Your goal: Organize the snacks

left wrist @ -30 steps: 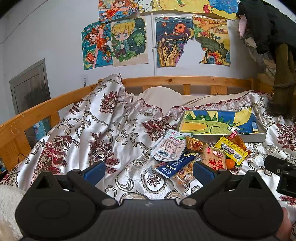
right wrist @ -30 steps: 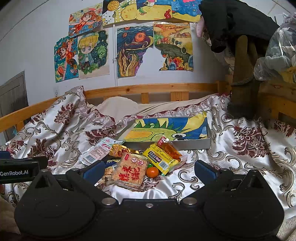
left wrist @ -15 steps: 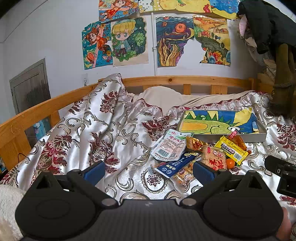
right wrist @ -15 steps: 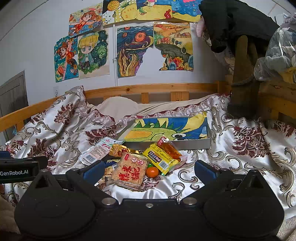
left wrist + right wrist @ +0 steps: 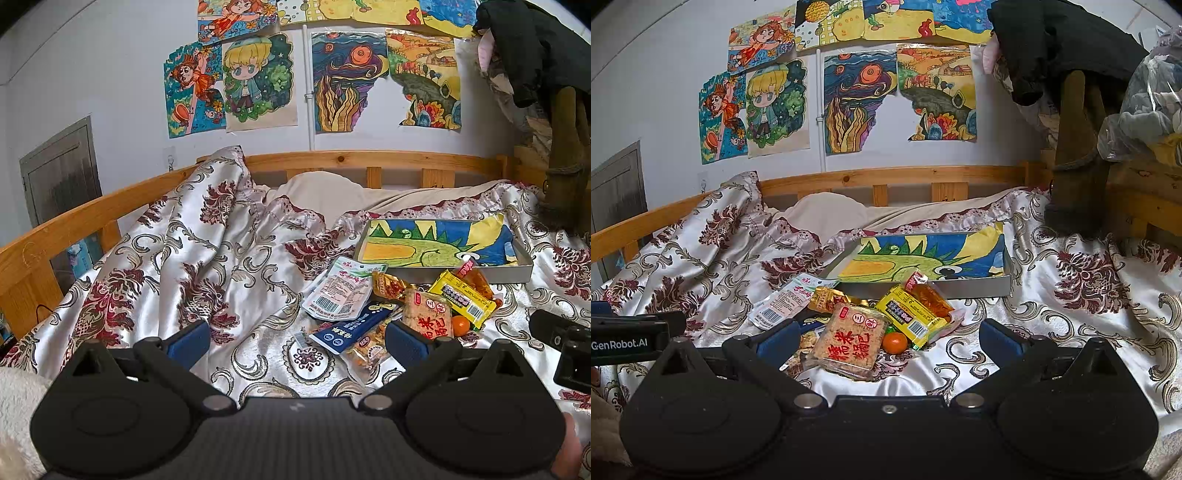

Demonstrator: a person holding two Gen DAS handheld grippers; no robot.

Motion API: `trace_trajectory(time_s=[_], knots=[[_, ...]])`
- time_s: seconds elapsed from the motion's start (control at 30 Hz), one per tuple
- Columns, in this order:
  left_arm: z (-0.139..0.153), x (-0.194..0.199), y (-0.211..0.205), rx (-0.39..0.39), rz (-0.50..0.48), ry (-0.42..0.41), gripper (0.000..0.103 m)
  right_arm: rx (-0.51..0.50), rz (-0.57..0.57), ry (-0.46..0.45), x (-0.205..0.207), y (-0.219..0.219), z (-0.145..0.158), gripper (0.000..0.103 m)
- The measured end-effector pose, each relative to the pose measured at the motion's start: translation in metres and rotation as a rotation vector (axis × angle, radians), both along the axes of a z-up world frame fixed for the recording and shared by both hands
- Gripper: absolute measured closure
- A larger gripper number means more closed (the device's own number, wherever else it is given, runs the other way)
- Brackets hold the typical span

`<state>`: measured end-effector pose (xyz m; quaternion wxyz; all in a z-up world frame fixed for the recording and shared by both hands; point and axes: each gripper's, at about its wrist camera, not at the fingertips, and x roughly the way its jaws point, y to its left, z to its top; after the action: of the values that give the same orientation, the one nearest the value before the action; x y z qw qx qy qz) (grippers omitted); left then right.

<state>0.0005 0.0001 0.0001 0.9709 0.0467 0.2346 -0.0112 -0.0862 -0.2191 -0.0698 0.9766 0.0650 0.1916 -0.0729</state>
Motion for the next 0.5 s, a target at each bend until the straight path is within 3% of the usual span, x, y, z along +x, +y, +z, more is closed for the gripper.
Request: trace_trajectory(time_s=[0.5], knots=[[-0.009, 0.0005, 0.0052, 0.001, 0.001, 0.003, 0.0, -0.001, 0.0, 0.001, -0.0001, 0.0001, -0.0001, 0.001]])
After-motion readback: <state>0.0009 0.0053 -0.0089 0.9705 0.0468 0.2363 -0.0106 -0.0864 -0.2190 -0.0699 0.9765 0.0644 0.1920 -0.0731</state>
